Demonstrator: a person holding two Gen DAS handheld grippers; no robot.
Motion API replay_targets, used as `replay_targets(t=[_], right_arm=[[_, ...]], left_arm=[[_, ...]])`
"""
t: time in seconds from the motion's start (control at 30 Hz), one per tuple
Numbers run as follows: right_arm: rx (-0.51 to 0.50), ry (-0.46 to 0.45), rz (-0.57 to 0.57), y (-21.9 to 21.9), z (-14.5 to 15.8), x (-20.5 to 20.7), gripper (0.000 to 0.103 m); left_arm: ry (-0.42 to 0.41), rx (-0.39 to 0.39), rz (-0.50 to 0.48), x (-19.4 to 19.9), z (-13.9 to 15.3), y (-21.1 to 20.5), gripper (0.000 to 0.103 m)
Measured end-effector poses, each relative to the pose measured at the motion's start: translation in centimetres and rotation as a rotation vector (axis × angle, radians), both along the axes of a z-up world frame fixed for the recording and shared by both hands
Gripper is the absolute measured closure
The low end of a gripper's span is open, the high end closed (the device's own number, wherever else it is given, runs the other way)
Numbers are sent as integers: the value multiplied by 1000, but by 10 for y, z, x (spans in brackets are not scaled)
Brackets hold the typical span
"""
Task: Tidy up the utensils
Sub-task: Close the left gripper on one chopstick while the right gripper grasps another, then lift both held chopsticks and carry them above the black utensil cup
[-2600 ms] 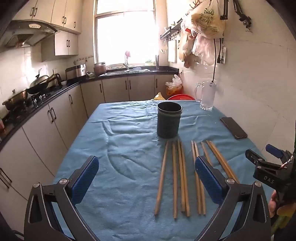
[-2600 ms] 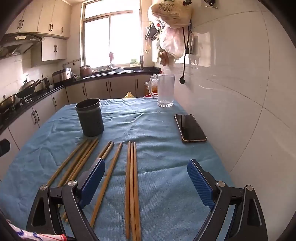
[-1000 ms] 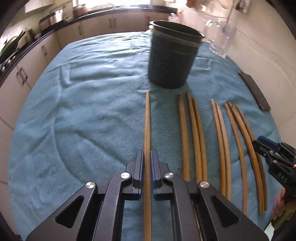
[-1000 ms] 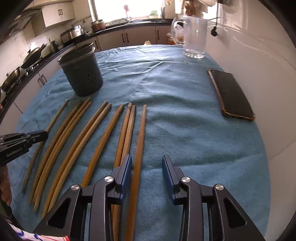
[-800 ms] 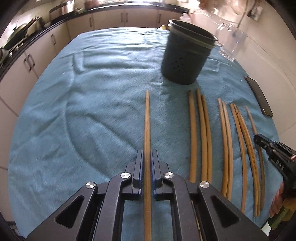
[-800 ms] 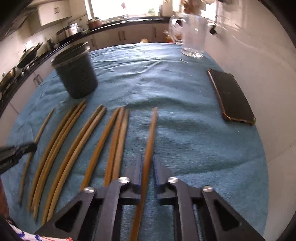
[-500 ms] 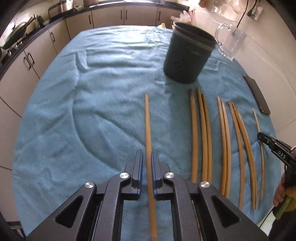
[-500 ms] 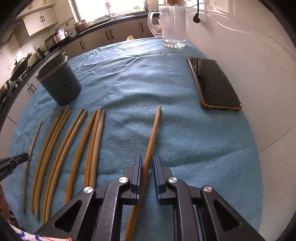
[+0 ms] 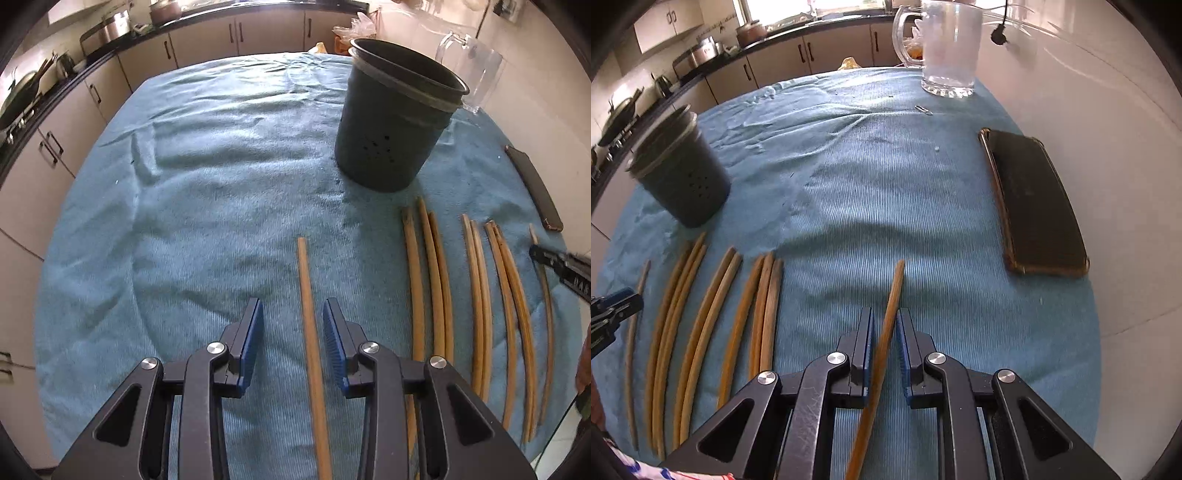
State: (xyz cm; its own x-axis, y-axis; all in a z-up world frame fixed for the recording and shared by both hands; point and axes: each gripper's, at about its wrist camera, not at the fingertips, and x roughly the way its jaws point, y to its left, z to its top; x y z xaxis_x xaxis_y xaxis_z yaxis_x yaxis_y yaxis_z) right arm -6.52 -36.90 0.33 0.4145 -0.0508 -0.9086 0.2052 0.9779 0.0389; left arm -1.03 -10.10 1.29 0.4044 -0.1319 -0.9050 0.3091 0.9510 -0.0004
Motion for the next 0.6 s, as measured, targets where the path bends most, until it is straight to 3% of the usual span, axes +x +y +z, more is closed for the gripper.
replay_targets(t=[0.1, 0.17, 0.27, 0.6], right_arm=[[-7, -4, -6, 1, -1, 4, 94], [-4, -25, -6, 1, -1, 1, 97], [53, -91, -30, -5, 7, -11, 97], [137, -353, -33, 2, 77, -79, 97]], left_arm=[[-26, 11, -23, 2, -1, -6, 72], [-40, 1, -35, 1, -1, -7, 97], [-24, -54, -8, 2, 4, 0, 98], [-243, -180, -1, -59, 86, 25, 98]])
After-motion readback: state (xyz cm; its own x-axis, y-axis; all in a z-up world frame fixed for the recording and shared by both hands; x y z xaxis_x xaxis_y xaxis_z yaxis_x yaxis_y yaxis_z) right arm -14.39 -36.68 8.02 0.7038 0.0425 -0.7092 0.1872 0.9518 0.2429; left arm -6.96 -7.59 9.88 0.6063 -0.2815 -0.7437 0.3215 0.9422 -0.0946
